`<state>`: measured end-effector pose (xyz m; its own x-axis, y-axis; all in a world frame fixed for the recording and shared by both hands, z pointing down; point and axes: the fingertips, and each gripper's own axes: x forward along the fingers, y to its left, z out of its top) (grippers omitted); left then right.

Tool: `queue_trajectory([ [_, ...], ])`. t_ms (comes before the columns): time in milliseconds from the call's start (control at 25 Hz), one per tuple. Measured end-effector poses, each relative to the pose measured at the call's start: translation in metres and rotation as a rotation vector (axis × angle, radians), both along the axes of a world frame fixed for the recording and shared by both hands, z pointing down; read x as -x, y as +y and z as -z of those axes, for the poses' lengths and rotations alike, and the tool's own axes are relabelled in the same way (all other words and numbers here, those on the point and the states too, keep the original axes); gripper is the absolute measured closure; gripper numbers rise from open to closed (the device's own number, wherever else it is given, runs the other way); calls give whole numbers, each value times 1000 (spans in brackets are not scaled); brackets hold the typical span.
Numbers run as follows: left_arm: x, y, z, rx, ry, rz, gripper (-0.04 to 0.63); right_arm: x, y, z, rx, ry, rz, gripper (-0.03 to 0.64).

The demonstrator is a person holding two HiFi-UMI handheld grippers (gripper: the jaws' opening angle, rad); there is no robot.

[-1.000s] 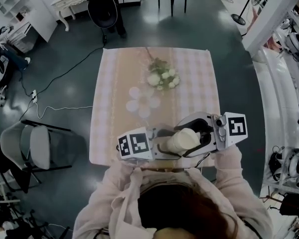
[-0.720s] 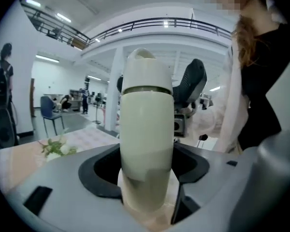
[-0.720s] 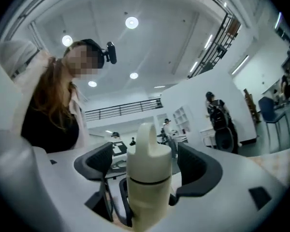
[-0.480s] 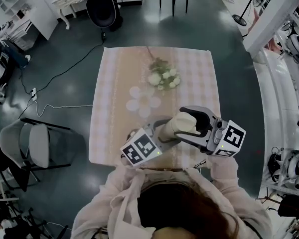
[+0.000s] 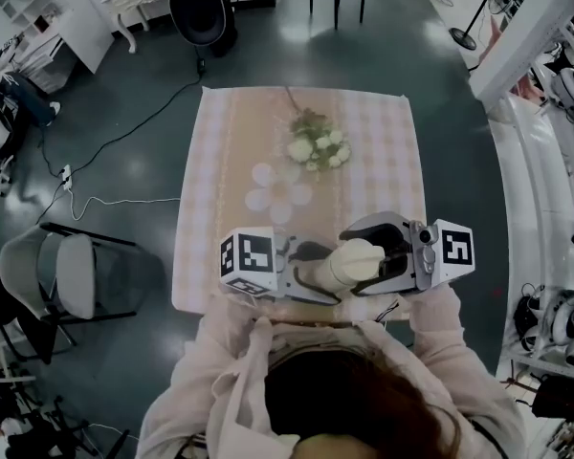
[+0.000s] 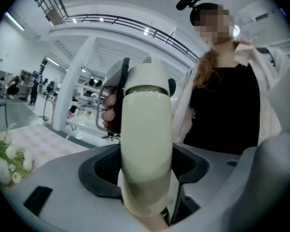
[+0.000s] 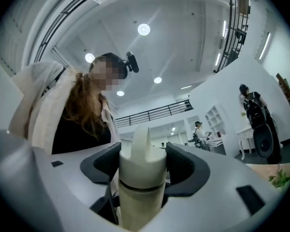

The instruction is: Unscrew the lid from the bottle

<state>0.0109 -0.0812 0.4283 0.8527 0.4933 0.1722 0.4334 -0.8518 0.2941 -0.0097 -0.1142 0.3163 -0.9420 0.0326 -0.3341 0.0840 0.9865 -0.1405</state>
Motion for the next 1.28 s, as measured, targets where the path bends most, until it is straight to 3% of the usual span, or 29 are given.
queue_trajectory([
  [80, 1, 1, 5, 4, 24, -10, 282, 0, 1, 2, -1, -15, 20, 313],
  [160, -3, -9, 6, -20, 37, 77, 282, -6, -11, -2, 27, -15, -53, 308],
  [280, -8, -39, 6, -125, 23, 336, 282, -13, -40, -8, 120, 26, -269, 186],
  [400, -8, -71, 0, -265, -64, 600, 282, -10, -50, -13, 145, 91, -420, 187],
  [480, -7, -77, -6, -319, -112, 662, 282, -6, -53, -14, 129, 128, -496, 232],
  [520, -7, -77, -8, -335, -128, 663, 282, -6, -55, -16, 114, 152, -527, 285],
  [600, -7, -72, -12, -344, -143, 629, 282, -4, -54, -19, 86, 196, -523, 307],
  [720, -5, -55, -12, -284, -125, 493, 282, -1, -40, -17, 49, 211, -390, 310],
  [840, -2, -32, -10, -168, -86, 311, 282, -2, -23, 0, -19, 118, -253, 310],
  [920, -1, -26, -11, -141, -68, 270, 282, -11, -25, 13, -1, 25, -243, 310],
  [1040, -2, -36, -12, -150, -59, 341, 282, -33, -49, 19, 52, -10, -399, 309],
  [1160, -1, -55, -12, -178, -46, 456, 282, -53, -71, 4, 105, 54, -589, 308],
  [1280, 3, -71, -11, -219, -31, 566, 282, -65, -78, -17, 165, 123, -689, 308],
])
